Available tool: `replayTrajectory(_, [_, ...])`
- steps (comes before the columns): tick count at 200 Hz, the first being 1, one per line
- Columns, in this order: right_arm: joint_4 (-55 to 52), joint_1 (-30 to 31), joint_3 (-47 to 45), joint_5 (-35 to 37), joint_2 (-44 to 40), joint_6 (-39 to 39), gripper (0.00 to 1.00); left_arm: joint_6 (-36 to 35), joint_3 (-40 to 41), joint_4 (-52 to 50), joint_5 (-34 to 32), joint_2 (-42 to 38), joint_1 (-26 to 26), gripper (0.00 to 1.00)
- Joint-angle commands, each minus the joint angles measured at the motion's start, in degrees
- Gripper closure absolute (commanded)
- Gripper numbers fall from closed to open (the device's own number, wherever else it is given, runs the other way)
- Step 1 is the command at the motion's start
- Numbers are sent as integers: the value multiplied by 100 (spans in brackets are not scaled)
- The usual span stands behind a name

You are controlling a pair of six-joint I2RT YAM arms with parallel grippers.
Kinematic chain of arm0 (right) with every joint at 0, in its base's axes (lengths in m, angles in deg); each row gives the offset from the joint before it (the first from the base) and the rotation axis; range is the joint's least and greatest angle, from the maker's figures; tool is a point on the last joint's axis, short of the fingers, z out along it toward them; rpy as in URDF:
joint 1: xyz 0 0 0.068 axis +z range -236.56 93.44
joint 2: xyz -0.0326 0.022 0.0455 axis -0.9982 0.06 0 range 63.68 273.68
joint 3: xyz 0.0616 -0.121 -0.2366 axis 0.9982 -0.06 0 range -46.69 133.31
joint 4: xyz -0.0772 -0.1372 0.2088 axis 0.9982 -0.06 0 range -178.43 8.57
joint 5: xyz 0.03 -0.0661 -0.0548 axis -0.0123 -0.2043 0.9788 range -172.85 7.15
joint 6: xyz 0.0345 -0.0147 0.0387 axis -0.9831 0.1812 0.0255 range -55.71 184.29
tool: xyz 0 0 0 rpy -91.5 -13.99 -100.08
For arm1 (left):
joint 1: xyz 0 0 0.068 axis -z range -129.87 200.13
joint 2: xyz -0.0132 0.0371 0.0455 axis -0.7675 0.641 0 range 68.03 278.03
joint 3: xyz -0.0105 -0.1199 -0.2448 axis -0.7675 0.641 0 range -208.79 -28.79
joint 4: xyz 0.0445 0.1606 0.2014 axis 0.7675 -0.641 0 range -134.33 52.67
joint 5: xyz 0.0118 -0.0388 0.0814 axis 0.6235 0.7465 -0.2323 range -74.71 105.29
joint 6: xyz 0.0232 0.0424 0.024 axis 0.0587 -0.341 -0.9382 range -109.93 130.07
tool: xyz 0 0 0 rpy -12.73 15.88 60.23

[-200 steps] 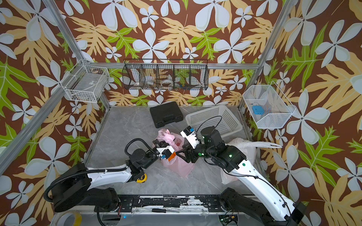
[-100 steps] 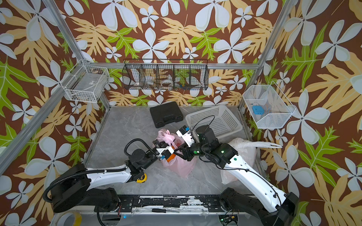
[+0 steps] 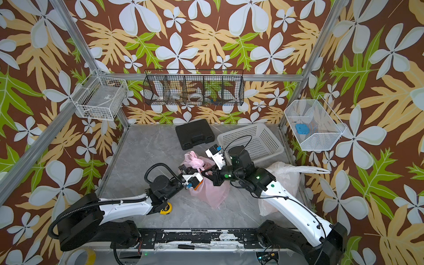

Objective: Place the oranges into plastic bags & tie knots
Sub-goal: Tie the plastic bag at the center of the board.

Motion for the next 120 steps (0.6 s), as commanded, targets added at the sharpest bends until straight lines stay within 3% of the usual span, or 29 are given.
replayTrajectory(1, [428,-1,26,21,46,-155,100,41,33,121,123,-26,42,100])
replayTrajectory(21, [232,5,116,115,103,2,100,75,67,141,105,-26,60,100])
replayTrajectory(39, [-442,-1,337,540,-28,454,57,74,113,216,-40,-29,57,100])
replayTrajectory(57, [-777,-3,477,1171,-381,757,42,35,138,199,-94,-40,53,100])
replayTrajectory(89, [-475,-3,639,1734,-612,559,44,-29,140,173,-106,2,55,100])
replayTrajectory(120, [-920,-3,1764,1714,332,-278,55,-102,114,140,-113,44,59,100])
